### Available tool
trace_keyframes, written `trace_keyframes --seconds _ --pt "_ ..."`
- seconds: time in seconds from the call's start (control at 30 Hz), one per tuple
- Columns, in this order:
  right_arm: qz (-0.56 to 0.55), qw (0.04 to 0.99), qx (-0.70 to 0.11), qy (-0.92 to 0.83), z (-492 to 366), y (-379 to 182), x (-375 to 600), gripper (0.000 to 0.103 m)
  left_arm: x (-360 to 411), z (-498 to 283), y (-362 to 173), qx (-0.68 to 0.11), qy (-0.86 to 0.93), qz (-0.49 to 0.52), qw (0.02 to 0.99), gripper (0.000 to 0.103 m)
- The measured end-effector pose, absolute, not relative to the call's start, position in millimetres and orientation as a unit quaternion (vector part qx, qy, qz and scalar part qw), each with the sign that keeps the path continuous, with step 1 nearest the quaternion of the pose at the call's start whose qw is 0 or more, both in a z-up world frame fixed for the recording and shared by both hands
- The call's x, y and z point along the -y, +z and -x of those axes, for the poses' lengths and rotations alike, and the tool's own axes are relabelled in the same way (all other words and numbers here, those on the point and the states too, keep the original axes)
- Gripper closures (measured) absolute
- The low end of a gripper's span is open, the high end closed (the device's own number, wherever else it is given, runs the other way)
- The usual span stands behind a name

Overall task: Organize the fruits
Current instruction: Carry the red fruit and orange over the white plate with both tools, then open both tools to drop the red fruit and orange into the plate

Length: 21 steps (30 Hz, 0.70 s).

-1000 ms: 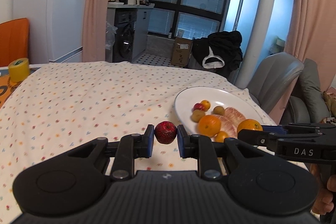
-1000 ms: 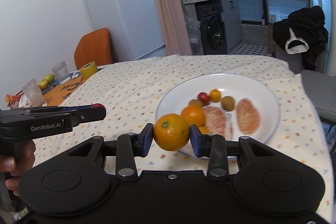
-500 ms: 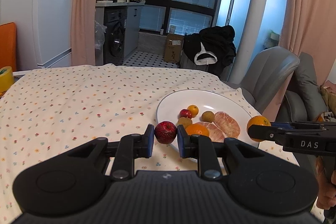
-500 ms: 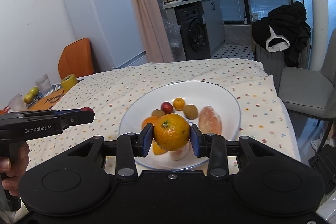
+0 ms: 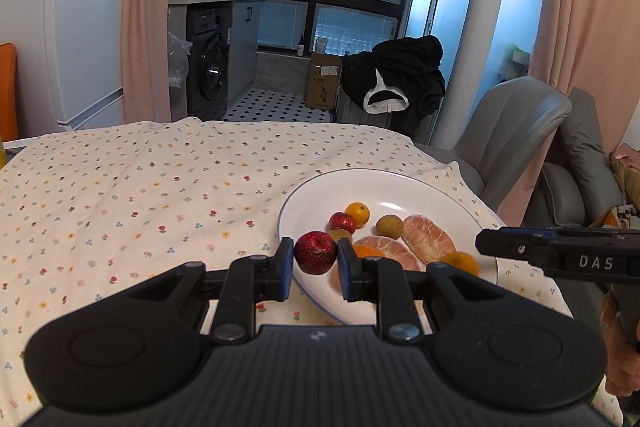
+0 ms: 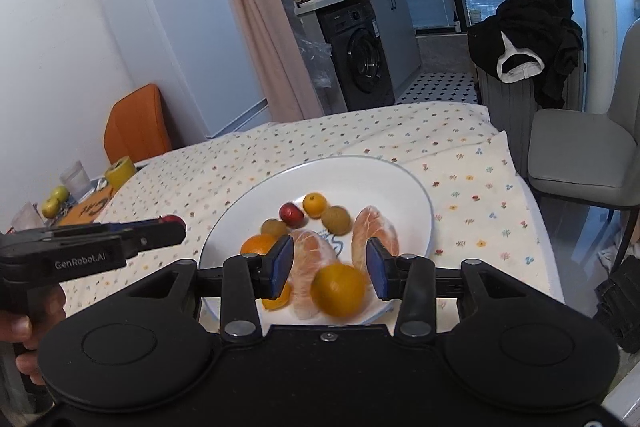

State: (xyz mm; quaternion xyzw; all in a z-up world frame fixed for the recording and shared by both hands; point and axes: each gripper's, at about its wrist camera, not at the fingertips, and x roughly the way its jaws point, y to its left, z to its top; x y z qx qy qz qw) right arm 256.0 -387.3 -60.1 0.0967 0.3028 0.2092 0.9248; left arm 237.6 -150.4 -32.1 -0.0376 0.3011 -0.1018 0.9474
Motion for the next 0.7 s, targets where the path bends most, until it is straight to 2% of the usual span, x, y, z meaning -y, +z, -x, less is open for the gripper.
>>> trace_keyframes --seconds 0.4,0.7 --pt "-0.107 0.924 -0.307 0.202 -263 -66 396 0.062 160 -257 -37 -0.311 -0.110 0.037 0.943 0.081" --pt "-0.107 0.923 -0.309 0.205 -264 -68 391 0.058 150 -255 -34 -0.312 -0.099 0.043 0.944 0.064"
